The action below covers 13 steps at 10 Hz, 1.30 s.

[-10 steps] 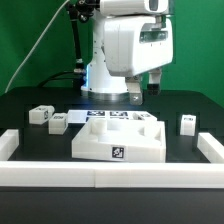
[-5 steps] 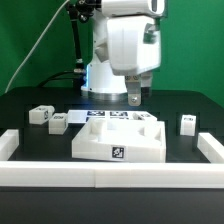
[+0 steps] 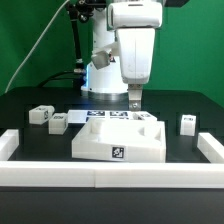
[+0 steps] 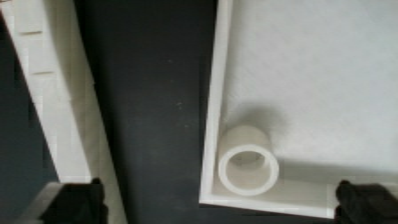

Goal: Assemble one leg

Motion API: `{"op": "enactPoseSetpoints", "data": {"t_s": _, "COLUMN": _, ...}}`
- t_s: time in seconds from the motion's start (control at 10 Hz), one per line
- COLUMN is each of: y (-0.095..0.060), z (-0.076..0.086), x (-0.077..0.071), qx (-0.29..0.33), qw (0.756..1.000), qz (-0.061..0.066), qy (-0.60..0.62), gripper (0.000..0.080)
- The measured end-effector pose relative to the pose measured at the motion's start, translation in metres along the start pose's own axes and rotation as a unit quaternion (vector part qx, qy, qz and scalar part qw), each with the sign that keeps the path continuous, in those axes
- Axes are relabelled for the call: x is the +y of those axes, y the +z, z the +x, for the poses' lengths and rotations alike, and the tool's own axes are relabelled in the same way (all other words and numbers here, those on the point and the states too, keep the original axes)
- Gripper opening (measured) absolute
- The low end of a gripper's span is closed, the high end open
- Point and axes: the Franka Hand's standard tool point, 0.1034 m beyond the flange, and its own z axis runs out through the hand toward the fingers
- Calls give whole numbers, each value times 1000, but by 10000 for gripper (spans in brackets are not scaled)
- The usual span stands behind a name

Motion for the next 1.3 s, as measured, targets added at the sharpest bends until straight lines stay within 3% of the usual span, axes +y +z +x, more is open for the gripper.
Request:
{"op": "enactPoseSetpoints", "data": {"t_s": 0.3, "y": 1, "z": -1, "x": -2, "qx": -1, "qw": 1000, "qz": 1, "qy": 0, "gripper": 650}}
{"op": "enactPoseSetpoints", "data": {"t_s": 0.4, "y": 6, "z": -2, "x": -14, "qx": -1, "qw": 1000, "qz": 2, "qy": 1, "gripper": 650}}
{"op": "enactPoseSetpoints", "data": {"t_s": 0.5, "y": 8, "z": -3, "x": -36, "qx": -3, "qw": 1000, "qz": 8, "qy": 5, "gripper": 650}}
{"op": "enactPoseSetpoints", "data": {"t_s": 0.8, "y": 23, "z": -8, "x": -81, "qx": -7, "qw": 999, "qz": 37, "qy": 18, "gripper": 650}}
{"op": "enactPoseSetpoints", "data": {"t_s": 0.9, "y": 26, "z": -9, "x": -87, "qx": -8, "qw": 999, "qz": 42, "qy": 25, "gripper": 650}}
{"op": "enactPoseSetpoints", "data": {"t_s": 1.3, "y": 26, "z": -9, "x": -85, "qx": -7, "qw": 999, "qz": 41, "qy": 25, "gripper": 650}}
